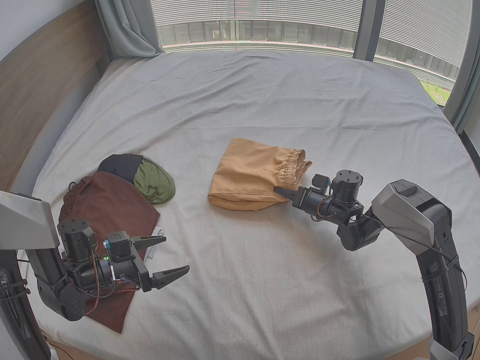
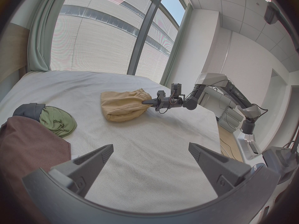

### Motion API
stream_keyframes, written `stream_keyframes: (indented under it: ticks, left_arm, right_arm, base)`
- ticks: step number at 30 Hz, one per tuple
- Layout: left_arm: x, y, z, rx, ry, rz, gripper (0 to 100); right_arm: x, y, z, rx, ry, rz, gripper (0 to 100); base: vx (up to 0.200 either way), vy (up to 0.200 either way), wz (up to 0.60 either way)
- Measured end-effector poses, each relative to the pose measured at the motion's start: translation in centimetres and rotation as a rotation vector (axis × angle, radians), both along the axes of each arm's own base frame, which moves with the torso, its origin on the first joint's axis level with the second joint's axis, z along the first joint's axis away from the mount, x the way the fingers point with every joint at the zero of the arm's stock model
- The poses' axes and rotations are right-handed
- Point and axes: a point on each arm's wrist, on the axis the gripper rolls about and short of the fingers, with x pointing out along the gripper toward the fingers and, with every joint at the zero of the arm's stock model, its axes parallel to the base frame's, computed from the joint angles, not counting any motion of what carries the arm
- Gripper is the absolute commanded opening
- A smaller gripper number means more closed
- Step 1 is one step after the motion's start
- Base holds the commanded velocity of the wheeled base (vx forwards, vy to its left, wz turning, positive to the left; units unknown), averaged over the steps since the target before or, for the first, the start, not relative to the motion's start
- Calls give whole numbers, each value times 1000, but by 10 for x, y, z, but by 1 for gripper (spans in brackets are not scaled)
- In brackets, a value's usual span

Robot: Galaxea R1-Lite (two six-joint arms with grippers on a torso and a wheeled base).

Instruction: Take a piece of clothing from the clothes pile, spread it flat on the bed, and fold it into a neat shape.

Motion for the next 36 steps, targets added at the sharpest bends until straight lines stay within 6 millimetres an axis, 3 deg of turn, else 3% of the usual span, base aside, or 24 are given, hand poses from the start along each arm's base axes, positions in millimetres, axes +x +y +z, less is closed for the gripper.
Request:
stream_keyframes:
  ticks: [16,17,27,36]
  left_arm:
    - [0,0,0,0,-1,0,100]
    - [0,0,0,0,-1,0,100]
    - [0,0,0,-2,-2,-5,100]
    - [0,0,4,-5,-15,-4,100]
  right_arm:
    - [0,0,-13,-4,9,-17,0]
    - [0,0,-12,-4,8,-18,100]
    - [-4,-2,-11,-4,5,-26,100]
    - [-36,-9,-16,-73,82,-17,100]
  base:
    - [0,0,0]
    - [0,0,0]
    - [0,0,0]
    - [0,0,0]
